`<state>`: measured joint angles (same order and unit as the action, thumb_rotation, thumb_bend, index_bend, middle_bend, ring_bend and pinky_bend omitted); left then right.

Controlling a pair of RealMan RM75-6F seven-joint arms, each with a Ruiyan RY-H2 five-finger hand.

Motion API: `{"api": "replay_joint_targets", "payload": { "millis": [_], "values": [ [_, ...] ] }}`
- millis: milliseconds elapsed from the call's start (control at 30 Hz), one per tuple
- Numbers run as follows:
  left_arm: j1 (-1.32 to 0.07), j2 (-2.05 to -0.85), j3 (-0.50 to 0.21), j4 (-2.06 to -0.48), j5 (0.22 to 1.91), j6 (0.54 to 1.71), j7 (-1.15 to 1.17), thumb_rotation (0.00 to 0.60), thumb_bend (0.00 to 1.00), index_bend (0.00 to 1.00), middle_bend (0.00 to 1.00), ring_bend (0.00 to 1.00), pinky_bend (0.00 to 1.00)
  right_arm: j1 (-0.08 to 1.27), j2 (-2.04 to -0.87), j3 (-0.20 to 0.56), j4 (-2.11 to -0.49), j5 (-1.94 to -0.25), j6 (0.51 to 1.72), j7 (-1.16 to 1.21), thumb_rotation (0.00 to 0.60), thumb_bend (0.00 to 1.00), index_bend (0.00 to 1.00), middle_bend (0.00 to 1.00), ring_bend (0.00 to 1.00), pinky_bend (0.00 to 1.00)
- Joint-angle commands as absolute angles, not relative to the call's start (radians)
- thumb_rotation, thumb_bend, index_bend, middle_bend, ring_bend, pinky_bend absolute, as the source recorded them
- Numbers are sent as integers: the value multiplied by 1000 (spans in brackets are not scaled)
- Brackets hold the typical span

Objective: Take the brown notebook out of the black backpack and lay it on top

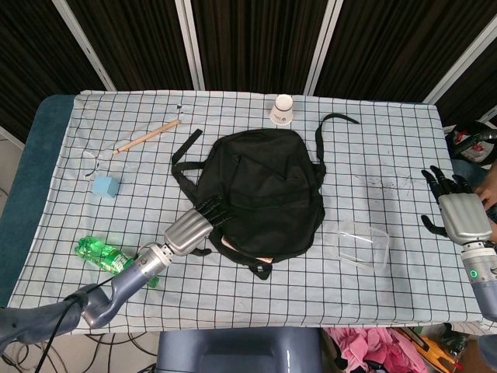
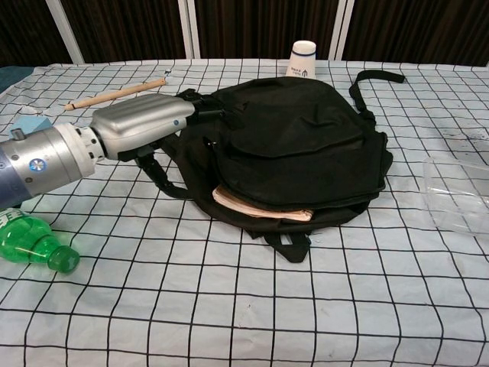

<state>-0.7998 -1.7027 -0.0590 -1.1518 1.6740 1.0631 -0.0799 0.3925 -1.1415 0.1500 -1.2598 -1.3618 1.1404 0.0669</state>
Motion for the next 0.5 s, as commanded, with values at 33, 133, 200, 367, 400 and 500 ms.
{"api": "replay_joint_targets", "payload": {
  "millis": [33, 133, 200, 367, 400, 500],
  "values": [
    [-828, -1736, -75, -1122, 1661, 1030, -70, 600, 101, 170, 193, 0, 0, 390, -1143, 151, -1258, -1362, 1145, 72, 600, 284, 0, 20, 179, 95],
    [-861, -1776, -84, -1079, 1653, 994, -67, 600, 104, 168, 207, 0, 0, 387, -1142, 149, -1254, -1365, 1150, 77, 600, 284, 0, 20, 178, 95],
    [-874, -1796, -83, -1057, 1655, 985, -64, 600, 104, 168, 214, 0, 0, 386, -1141, 148, -1252, -1366, 1152, 78, 600, 284, 0, 20, 179, 95],
    [-891, -1849, -87, -998, 1645, 983, -74, 600, 104, 166, 224, 0, 0, 382, -1137, 152, -1243, -1359, 1156, 91, 600, 284, 0, 20, 178, 95],
    [-895, -1859, -90, -986, 1642, 984, -81, 600, 104, 168, 227, 0, 0, 382, -1137, 152, -1240, -1358, 1154, 93, 600, 284, 0, 20, 178, 95],
    [-904, -1886, -95, -959, 1641, 999, -104, 600, 109, 189, 243, 0, 0, 383, -1134, 150, -1231, -1362, 1152, 96, 600, 284, 0, 20, 179, 95]
  ]
}}
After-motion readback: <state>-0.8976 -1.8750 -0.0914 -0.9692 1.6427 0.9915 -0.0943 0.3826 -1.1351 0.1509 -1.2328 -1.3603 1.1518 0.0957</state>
